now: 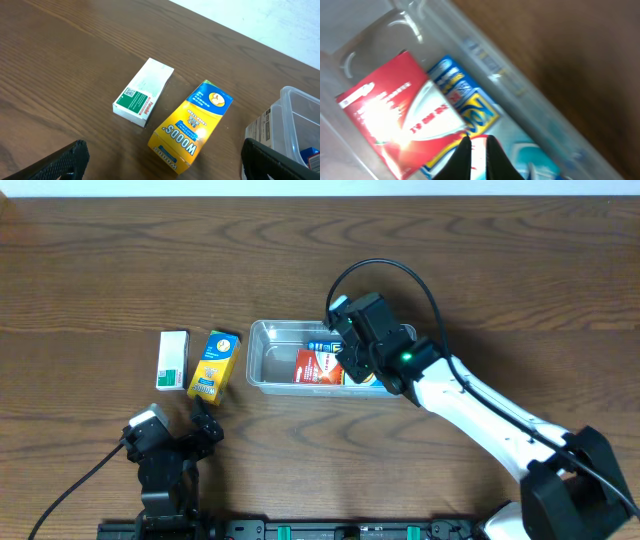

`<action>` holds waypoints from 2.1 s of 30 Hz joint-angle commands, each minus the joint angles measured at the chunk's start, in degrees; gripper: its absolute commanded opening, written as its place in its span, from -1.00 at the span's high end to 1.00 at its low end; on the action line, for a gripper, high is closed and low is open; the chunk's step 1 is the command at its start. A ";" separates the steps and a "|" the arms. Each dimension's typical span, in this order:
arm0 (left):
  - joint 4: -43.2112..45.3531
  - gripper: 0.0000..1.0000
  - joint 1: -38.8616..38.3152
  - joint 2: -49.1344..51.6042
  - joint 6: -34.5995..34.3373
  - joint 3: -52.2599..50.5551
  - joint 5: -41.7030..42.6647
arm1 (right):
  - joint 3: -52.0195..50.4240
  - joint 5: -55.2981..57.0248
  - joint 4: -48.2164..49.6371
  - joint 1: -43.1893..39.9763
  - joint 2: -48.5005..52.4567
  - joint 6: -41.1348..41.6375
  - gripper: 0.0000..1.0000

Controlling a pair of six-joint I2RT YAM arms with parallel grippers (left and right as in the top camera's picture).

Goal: Pack container
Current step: 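Carry the red-white box into the container and release it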

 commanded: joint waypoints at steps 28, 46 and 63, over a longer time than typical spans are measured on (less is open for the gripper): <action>0.09 -0.96 -0.24 -0.35 0.79 -1.11 -0.26 | 0.59 -7.93 5.68 -1.73 5.86 -1.29 0.97; 0.09 -0.96 -0.24 -0.37 0.81 -1.11 -0.26 | 0.57 -19.69 7.76 -0.33 13.25 -1.33 0.97; 0.09 -0.96 -0.24 -0.35 0.81 -1.11 -0.26 | 0.61 -16.31 9.25 -1.66 6.40 -2.62 0.92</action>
